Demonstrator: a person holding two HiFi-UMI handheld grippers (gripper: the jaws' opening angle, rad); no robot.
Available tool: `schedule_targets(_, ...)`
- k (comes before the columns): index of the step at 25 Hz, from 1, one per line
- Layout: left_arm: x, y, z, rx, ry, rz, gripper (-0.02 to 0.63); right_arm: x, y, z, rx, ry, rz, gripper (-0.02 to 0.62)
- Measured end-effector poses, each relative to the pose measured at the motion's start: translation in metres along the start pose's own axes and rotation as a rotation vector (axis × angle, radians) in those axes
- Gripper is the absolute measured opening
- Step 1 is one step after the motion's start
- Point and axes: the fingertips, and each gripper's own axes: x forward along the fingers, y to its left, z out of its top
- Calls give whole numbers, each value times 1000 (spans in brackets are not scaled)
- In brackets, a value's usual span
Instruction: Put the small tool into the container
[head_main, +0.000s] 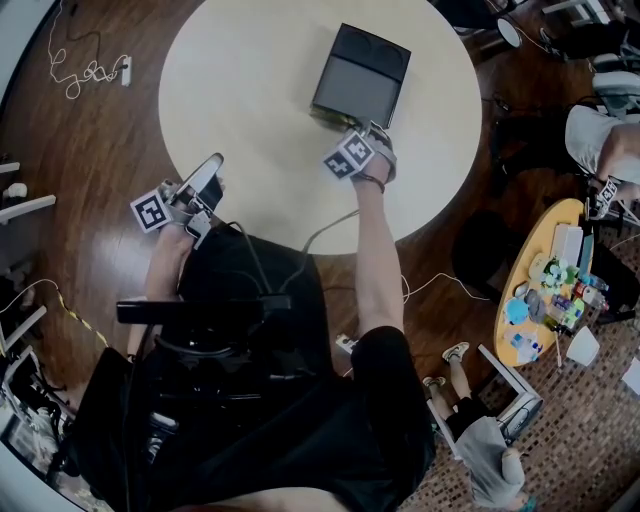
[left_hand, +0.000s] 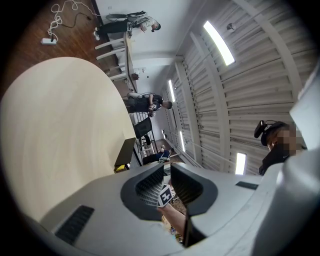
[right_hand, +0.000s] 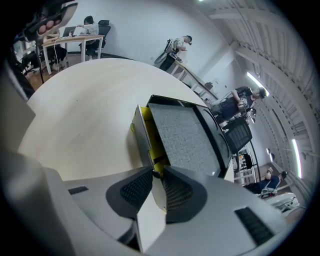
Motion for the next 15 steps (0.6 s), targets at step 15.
schedule_targets(15, 3, -14, -22, 26, 2, -5, 41, -18, -12, -10, 59, -65, -84, 130)
